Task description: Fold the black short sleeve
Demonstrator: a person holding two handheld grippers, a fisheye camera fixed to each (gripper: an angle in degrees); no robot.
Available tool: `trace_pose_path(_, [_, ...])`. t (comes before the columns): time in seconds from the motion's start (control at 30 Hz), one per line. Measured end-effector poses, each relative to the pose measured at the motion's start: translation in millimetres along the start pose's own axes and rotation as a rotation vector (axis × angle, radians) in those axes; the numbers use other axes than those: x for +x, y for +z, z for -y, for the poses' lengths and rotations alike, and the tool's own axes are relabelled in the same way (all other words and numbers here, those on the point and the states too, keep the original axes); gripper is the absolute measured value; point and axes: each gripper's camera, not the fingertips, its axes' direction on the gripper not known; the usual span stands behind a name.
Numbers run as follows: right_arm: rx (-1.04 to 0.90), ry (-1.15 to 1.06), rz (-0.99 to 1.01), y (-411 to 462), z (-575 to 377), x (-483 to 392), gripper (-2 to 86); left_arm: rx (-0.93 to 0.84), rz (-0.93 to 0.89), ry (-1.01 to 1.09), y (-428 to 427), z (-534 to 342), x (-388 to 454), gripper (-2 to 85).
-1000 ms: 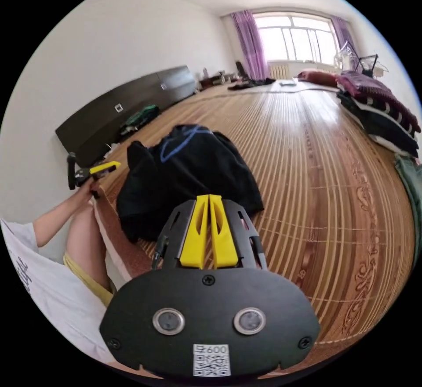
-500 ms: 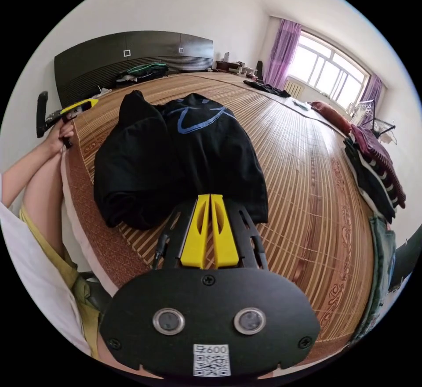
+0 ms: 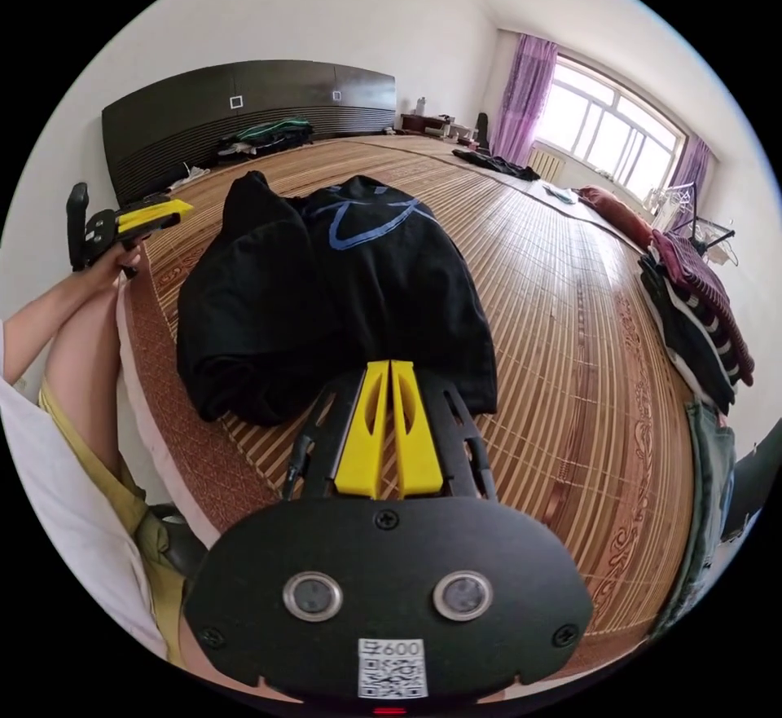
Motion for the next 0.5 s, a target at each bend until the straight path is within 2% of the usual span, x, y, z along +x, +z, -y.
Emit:
trace_pose_path(0.13, [-0.009, 0.042, 0.068, 7, 5, 28, -0.8, -0.087, -0.057, 0.008, 12, 12, -2, 1.0])
trace_pose_path(0.37, [-0.003, 0.01, 0.021, 13, 6, 27, -0.9, 0.01, 0.043, -0.322, -3, 4, -54, 1.1])
trace_pose_path(0.5, [0.005, -0.016, 0.001, 16, 3, 24, -0.9, 0.027, -0.002, -0.39, -5, 1, -71, 1.0])
